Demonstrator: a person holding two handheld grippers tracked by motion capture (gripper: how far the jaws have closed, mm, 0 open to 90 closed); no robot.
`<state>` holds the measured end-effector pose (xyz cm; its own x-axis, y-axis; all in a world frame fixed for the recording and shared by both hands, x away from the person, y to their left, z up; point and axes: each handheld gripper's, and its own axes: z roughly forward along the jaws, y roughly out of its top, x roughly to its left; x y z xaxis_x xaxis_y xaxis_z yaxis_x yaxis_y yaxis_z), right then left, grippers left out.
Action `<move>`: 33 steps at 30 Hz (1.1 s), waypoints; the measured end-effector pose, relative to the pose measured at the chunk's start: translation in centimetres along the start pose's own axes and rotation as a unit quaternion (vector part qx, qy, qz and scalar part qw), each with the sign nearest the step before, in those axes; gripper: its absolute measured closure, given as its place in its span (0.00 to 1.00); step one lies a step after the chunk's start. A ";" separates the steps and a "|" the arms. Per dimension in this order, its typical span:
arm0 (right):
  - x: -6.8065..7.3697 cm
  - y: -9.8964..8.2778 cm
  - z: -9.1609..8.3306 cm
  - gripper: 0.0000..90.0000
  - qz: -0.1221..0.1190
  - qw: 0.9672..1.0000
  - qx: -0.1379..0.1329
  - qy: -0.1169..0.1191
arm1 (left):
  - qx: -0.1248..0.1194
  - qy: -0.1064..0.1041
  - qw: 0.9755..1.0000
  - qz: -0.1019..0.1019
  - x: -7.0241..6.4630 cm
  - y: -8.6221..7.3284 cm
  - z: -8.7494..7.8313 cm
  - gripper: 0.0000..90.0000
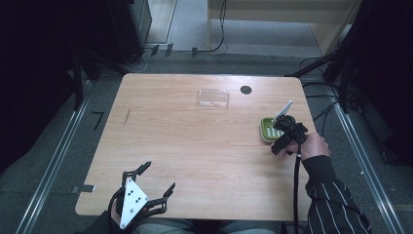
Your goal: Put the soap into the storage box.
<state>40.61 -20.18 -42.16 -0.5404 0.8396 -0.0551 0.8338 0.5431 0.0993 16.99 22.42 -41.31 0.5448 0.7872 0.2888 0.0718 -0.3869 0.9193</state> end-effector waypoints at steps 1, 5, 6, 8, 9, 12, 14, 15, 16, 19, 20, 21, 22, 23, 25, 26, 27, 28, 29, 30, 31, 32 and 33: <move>0.0 0.0 0.0 0.15 0.000 1.000 0.000 0.000 | 0.000 0.000 1.000 0.000 0.0 0.0 0.0 0.15; -0.3 0.3 -0.1 0.15 0.009 1.000 -0.005 -0.003 | -0.001 0.000 1.000 0.000 0.0 0.0 0.0 0.15; -0.3 0.3 -0.1 0.15 0.009 1.000 -0.005 -0.003 | 0.000 0.000 1.000 -0.001 0.0 0.0 0.0 0.15; -0.4 0.5 -0.2 0.15 0.012 1.000 -0.006 -0.003 | 0.000 0.000 1.000 -0.001 0.0 0.0 0.0 0.15; -0.5 0.6 -0.3 0.15 0.011 1.000 -0.012 -0.005 | 0.000 0.000 1.000 0.000 0.0 0.0 0.0 0.15; -0.6 0.8 -0.4 0.15 0.016 1.000 -0.012 -0.003 | 0.000 0.000 1.000 0.000 0.0 0.0 0.0 0.15; -0.6 0.9 -0.4 0.15 0.016 1.000 -0.013 -0.002 | -0.001 0.000 1.000 -0.001 0.0 0.0 0.0 0.15; -0.8 1.1 -0.4 0.15 0.018 1.000 -0.014 0.001 | 0.001 0.000 1.000 0.001 0.0 0.0 0.0 0.15; -0.8 1.1 -0.5 0.15 0.019 1.000 -0.014 -0.001 | -0.001 0.000 1.000 0.000 0.0 0.0 0.0 0.15; -0.9 1.3 -0.5 0.15 0.020 1.000 -0.016 -0.005 | -0.001 0.000 1.000 -0.002 0.0 0.0 0.0 0.15; -0.9 1.3 -0.5 0.15 0.020 1.000 -0.016 -0.005 | -0.001 0.000 1.000 -0.001 0.0 0.0 0.0 0.15; -1.0 1.3 -0.5 0.15 0.022 1.000 -0.021 -0.004 | -0.001 0.000 1.000 -0.001 0.0 0.0 0.0 0.15; -1.0 1.3 -0.5 0.15 0.022 1.000 -0.021 -0.004 | 0.000 0.000 1.000 0.000 0.0 0.0 0.0 0.15; -1.1 1.4 -0.5 0.15 0.021 1.000 -0.021 -0.005 | 0.000 0.000 1.000 -0.001 0.0 0.0 0.0 0.15; -1.2 1.5 -0.5 0.15 0.026 0.999 -0.023 -0.006 | -0.001 0.000 1.000 -0.001 0.0 0.0 0.0 0.15; -1.3 1.6 -0.6 0.15 0.032 0.999 -0.022 -0.009 | -0.001 0.000 1.000 -0.001 0.0 0.0 0.0 0.15; -1.4 1.7 -0.6 0.15 0.034 0.999 -0.023 -0.010 | -0.001 0.000 1.000 -0.001 0.0 0.0 0.0 0.15; -1.4 1.7 -0.6 0.15 0.034 0.999 -0.023 -0.010 | -0.001 0.000 1.000 -0.001 0.0 0.0 0.0 0.15; -1.5 1.7 -0.6 0.15 0.032 0.999 -0.025 -0.009 | -0.001 0.000 1.000 -0.001 0.0 0.0 0.0 0.15; -1.5 1.8 -0.6 0.15 0.035 0.999 -0.027 -0.009 | -0.001 0.000 1.000 -0.002 0.0 0.0 0.0 0.15; -1.6 1.9 -0.7 0.15 0.039 0.999 -0.030 -0.008 | 0.000 0.000 1.000 -0.001 0.0 0.0 0.0 0.15; -1.7 2.0 -0.8 0.15 0.042 0.999 -0.031 -0.008 | -0.001 0.000 1.000 -0.001 0.0 0.0 0.0 0.15; -1.7 2.0 -0.8 0.15 0.042 0.999 -0.031 -0.008 | -0.001 0.000 1.000 -0.001 0.0 0.0 0.0 0.15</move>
<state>43.12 -20.53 -41.12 -0.4670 0.8822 -0.0597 0.8668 0.4701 0.1663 17.01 22.45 -41.31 0.5444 0.7882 0.2870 0.0709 -0.3842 0.9205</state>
